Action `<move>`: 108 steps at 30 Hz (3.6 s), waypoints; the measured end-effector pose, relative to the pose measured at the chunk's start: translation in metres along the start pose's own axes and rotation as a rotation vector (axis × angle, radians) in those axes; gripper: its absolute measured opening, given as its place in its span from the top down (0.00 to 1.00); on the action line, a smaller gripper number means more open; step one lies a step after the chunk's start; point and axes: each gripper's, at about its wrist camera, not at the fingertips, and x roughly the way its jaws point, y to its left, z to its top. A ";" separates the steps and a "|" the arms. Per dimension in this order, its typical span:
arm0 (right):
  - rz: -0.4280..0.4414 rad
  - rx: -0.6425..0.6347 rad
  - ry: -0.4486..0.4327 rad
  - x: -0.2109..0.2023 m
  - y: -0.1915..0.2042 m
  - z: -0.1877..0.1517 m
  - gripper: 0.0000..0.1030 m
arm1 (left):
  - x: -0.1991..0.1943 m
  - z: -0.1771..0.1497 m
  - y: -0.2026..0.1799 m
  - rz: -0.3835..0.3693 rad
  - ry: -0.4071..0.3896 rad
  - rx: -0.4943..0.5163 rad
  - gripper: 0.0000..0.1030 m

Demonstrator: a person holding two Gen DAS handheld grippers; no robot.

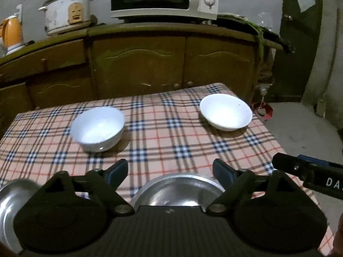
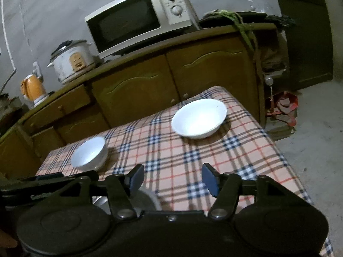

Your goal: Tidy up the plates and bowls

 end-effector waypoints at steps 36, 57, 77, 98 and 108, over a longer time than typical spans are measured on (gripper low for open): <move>-0.103 0.118 0.111 0.215 -0.114 0.079 0.30 | 0.243 0.084 -0.055 -0.042 0.177 0.043 0.23; -0.043 0.102 0.014 0.121 -0.069 0.075 0.80 | 0.154 0.075 -0.054 -0.176 0.180 0.006 0.76; 0.050 0.067 -0.031 -0.024 0.020 0.017 0.79 | -0.003 0.025 -0.012 -0.076 0.072 0.006 0.77; 0.066 0.036 0.113 -0.011 0.056 -0.062 0.79 | -0.015 -0.048 0.031 -0.008 0.135 -0.009 0.76; 0.049 0.061 0.189 0.018 0.046 -0.083 0.79 | 0.004 -0.069 0.032 0.005 0.179 0.024 0.76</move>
